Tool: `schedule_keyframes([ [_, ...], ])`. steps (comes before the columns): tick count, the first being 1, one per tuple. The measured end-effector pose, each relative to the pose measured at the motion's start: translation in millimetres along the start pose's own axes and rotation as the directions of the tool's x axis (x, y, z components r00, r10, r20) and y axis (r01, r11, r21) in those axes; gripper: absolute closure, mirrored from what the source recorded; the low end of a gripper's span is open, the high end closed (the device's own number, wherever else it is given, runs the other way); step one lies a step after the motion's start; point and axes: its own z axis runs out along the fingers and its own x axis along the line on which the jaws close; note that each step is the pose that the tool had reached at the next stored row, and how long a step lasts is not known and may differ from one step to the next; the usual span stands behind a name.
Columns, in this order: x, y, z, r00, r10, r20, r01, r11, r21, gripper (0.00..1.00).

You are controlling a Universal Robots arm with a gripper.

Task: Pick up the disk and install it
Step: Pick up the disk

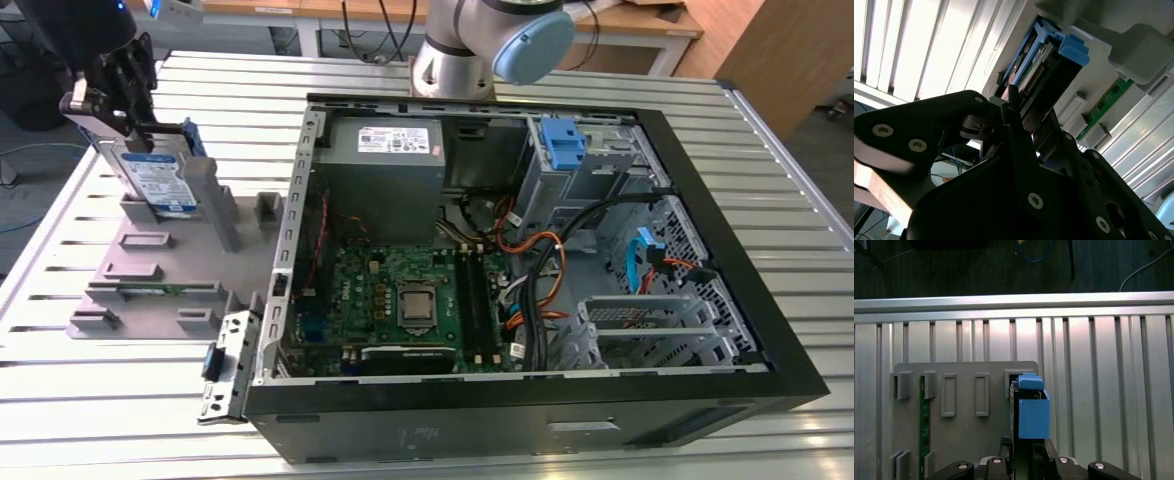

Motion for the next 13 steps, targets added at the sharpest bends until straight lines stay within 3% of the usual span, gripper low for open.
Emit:
schedule_keyframes([
  [8, 0.0, 0.0, 0.1, 1.0000, 0.000, 0.0002, 0.000, 1.0000, 0.0002, 0.64],
  [11, 0.0, 0.0, 0.0, 1.0000, 0.001, 0.0001, -0.001, 1.0000, 0.0001, 0.52],
  [13, 0.0, 0.0, 0.0, 1.0000, 0.001, 0.0000, -0.001, 1.0000, 0.0000, 0.52],
])
